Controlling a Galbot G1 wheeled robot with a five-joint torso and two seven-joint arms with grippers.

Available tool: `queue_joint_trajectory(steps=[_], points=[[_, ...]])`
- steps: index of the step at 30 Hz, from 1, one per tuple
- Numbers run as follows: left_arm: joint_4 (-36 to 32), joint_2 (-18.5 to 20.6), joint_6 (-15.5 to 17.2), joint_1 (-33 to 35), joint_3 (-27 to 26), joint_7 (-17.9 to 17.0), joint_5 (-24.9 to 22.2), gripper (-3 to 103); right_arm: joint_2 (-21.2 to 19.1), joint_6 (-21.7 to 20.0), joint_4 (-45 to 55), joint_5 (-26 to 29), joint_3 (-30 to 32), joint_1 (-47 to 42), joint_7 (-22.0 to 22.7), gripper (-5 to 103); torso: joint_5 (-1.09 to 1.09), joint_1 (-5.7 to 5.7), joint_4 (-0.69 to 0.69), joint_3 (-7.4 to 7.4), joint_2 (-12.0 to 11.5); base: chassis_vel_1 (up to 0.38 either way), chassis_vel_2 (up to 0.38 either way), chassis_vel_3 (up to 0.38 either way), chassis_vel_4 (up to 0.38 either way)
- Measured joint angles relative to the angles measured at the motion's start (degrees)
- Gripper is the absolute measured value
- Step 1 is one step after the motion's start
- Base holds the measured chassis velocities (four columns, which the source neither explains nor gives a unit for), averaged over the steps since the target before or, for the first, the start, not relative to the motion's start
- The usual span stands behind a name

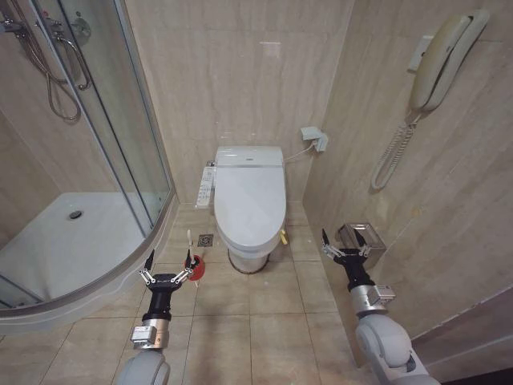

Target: Open the toilet lid, clean the toilet bowl with a toilet brush, close the toilet lid, and flush.

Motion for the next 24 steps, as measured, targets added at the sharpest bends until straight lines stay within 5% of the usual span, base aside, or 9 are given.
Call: queue_joint_trajectory(steps=[24], points=[[0.0,0.0,0.0,0.0,0.0,0.0,0.0,100,0.0,0.0,0.0,0.0,0.0,0.0,0.0,100,0.0,0.0,0.0,0.0,0.0,0.0,0.0,0.0,0.0]])
